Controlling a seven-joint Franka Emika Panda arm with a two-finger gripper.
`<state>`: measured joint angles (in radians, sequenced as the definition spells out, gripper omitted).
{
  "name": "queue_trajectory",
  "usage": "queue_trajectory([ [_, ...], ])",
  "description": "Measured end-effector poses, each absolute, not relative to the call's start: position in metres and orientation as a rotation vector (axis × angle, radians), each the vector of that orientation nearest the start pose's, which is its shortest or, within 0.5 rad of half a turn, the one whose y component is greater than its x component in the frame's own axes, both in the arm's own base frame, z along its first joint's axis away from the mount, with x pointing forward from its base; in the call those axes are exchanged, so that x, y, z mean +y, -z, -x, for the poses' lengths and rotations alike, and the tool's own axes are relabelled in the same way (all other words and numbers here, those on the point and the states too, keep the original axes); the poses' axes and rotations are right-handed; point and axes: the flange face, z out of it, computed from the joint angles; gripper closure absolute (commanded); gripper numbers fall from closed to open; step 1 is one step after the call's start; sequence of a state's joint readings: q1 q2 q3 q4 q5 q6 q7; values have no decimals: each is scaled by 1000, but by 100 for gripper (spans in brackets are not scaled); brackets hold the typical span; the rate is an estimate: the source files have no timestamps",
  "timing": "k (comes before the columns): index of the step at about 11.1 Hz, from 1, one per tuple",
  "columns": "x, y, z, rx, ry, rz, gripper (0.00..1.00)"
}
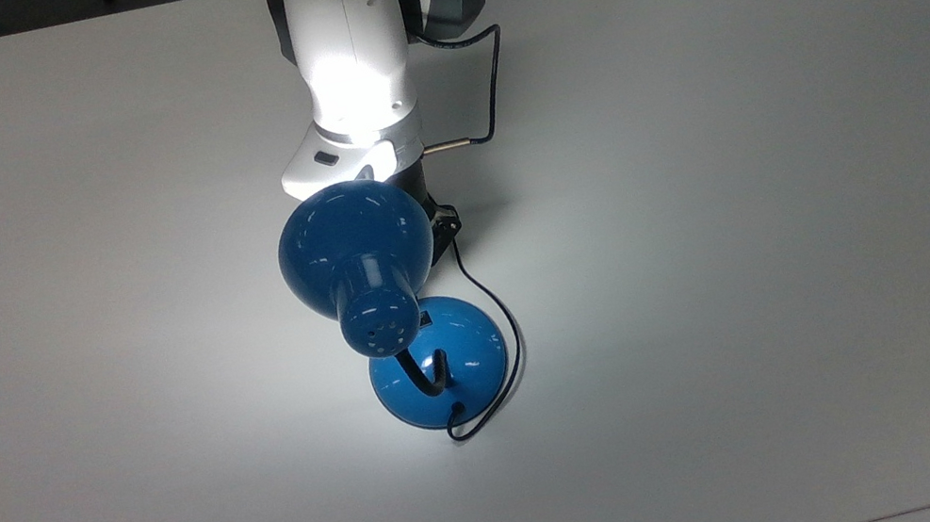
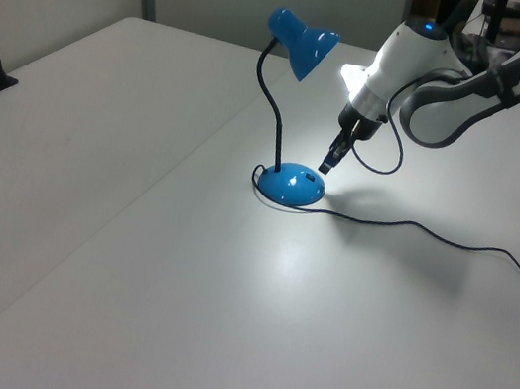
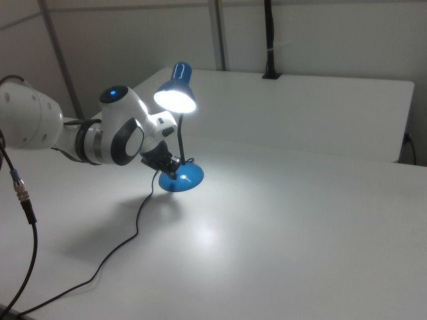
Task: Turn off the lamp
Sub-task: 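Press the switch on the lamp base with the gripper fingertips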
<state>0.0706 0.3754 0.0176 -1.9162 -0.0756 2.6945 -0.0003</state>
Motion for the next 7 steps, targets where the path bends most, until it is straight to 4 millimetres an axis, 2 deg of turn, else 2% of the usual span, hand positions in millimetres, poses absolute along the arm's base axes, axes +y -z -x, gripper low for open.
queue_trajectory([
  [7, 68, -326, -660, -244, 693, 3064, 100],
])
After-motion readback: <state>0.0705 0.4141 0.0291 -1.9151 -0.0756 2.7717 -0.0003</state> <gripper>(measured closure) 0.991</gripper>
